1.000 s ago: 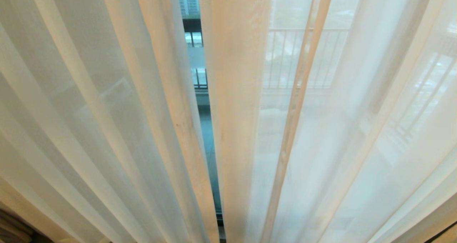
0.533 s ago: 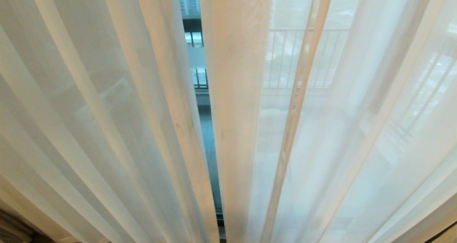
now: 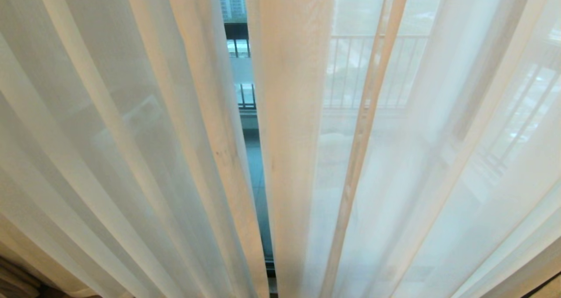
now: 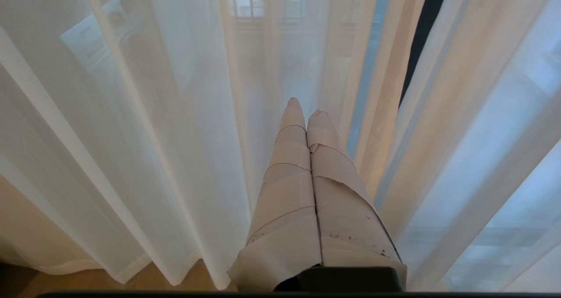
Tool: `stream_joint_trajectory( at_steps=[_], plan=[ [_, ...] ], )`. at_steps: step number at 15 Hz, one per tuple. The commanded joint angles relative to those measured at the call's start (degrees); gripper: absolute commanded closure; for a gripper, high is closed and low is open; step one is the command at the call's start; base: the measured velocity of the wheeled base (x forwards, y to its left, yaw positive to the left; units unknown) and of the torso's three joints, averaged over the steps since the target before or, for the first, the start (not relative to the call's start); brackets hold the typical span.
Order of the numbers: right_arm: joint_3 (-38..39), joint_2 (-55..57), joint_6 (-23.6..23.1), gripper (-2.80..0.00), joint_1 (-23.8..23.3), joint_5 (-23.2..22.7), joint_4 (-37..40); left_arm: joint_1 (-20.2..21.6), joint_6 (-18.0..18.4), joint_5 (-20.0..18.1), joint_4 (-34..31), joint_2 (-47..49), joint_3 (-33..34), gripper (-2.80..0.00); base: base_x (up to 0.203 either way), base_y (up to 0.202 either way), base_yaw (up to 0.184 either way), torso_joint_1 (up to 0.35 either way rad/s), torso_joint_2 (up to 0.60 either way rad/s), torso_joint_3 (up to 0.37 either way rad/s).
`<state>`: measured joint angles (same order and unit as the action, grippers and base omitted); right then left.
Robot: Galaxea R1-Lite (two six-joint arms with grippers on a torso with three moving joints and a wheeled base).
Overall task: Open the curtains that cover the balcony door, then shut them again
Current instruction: Pull the outer curtains open on both sides
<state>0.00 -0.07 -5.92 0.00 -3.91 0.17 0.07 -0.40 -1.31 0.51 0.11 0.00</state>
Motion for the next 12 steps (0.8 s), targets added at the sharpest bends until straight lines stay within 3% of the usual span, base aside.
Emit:
stream_joint_trajectory(
  at_steps=[1,12],
  plan=[
    [0.0,0.1,-0.1,0.0,0.0,0.0,0.0,0.0,0.0,0.0,0.0,0.0,0.0,0.0,0.0,0.0,0.0,0.0,0.0,0.0],
    [0.0,0.1,-0.1,0.0,0.0,0.0,0.0,0.0,0.0,0.0,0.0,0.0,0.0,0.0,0.0,0.0,0.0,0.0,0.0,0.0]
  ],
)
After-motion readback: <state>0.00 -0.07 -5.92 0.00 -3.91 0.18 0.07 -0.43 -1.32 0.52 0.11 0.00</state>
